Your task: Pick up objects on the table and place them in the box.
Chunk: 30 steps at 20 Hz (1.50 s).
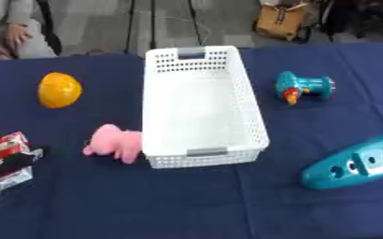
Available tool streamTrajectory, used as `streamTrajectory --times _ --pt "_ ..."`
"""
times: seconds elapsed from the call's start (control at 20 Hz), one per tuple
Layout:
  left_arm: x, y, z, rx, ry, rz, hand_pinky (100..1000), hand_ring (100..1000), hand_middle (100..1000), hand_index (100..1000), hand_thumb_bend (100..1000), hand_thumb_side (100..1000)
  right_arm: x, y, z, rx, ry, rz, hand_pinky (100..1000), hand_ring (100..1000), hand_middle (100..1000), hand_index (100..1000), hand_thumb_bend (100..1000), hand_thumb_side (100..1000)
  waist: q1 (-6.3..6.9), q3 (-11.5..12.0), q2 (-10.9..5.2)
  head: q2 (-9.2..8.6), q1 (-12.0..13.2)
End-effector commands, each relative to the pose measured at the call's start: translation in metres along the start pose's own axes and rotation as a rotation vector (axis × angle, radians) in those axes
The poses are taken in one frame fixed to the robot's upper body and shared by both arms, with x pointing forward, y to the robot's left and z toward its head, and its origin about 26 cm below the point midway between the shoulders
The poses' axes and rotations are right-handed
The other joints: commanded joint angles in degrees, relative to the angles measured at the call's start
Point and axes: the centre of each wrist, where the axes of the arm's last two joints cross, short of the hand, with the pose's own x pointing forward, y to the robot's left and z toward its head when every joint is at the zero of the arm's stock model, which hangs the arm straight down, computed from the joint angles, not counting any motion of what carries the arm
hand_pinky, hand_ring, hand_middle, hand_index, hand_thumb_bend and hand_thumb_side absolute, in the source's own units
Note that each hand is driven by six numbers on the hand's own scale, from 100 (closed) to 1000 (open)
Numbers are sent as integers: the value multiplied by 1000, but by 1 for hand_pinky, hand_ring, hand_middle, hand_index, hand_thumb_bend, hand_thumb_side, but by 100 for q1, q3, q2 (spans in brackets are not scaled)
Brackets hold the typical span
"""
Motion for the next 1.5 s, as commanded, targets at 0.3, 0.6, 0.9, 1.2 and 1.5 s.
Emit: streamTrajectory --times 0.3,0.6,0.9,1.2,1.5 --pt "-2 13 -1 48 9 -45 332 515 718 799 569 303 5 -8 -5 -3 -23 20 528 507 606 814 454 572 -8 17 -74 25 -25" --pt "-6 18 0 93 -24 -24 318 499 708 792 327 131 5 -9 -4 -3 -22 21 528 507 606 814 453 572 4 22 -73 25 -29" --pt "-13 26 1 73 -72 -27 314 498 706 790 274 108 4 -10 -4 -4 -19 25 528 507 606 815 453 571 25 22 -83 25 -41" --pt "-18 42 4 85 -114 -3 305 492 706 792 224 111 4 -10 -3 -2 -16 28 529 507 607 815 453 571 62 32 -101 25 -65" --pt "-20 62 8 112 -161 -10 286 491 707 792 211 100 4 -11 -3 -2 -14 31 529 507 607 815 452 571 72 32 -114 25 -74"
